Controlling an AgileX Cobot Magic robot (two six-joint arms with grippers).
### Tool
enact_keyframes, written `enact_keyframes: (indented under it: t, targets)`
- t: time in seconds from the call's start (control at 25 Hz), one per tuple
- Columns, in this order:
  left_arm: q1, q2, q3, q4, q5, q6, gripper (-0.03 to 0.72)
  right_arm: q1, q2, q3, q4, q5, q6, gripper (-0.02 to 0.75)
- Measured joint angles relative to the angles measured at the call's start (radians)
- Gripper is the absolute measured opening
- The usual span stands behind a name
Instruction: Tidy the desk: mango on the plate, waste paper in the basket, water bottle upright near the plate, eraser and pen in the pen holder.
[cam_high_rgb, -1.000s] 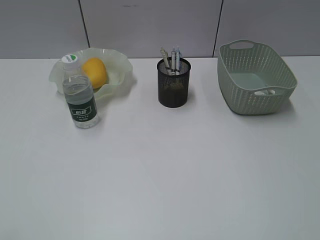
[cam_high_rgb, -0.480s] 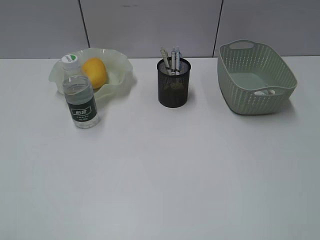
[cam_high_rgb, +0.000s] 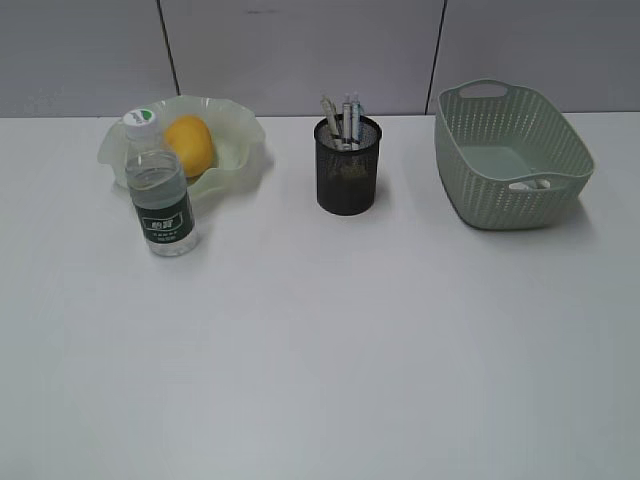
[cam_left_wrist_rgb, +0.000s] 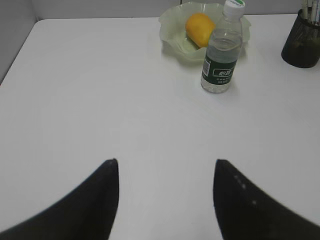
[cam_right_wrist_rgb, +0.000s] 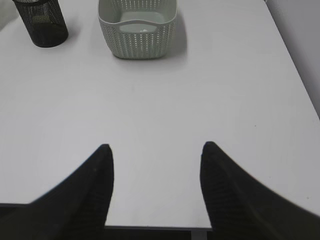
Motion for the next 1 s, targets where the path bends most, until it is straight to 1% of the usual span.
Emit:
enact_keyframes:
  t: [1.0]
  targets:
    - [0.000, 0.000, 0.000, 0.000, 0.000, 0.000, 0.445, 0.000, 0.000, 0.000, 0.000, 0.000, 0.000, 0.445]
